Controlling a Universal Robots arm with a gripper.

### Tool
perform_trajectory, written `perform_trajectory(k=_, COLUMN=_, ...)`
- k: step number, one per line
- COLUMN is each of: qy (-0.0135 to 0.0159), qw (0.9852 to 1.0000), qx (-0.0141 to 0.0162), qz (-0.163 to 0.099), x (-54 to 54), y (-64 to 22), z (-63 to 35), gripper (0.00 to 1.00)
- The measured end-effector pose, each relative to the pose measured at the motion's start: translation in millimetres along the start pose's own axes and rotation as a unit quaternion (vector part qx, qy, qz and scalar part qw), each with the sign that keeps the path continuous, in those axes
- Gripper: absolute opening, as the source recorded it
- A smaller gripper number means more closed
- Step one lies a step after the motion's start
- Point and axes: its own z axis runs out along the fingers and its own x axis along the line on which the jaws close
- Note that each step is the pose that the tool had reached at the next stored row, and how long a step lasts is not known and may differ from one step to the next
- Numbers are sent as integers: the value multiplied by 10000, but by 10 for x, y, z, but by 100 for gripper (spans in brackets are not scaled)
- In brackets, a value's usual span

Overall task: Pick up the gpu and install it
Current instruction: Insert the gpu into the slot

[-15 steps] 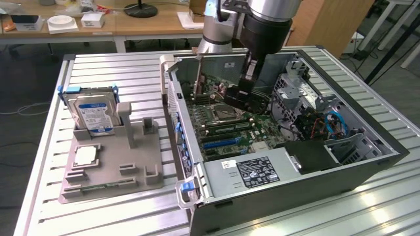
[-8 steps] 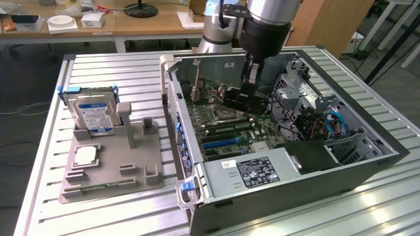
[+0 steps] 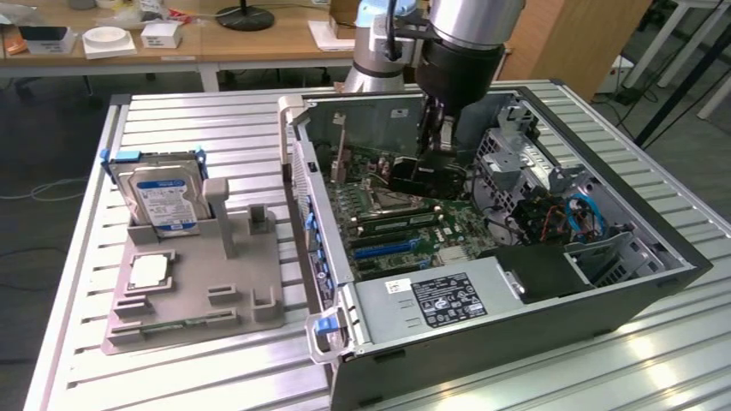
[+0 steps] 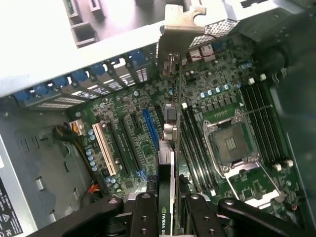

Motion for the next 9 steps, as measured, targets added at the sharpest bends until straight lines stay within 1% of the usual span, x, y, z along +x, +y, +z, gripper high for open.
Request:
perform_trajectory(k=5, qy=8, qw=9995, qx=-7, qz=-322, x=-1, y=-5, z=25, gripper=26)
perform_trajectory(k=9, qy=15, qw=9983, qx=-12, qz=-586, x=-2, y=-9, z=45, gripper=26)
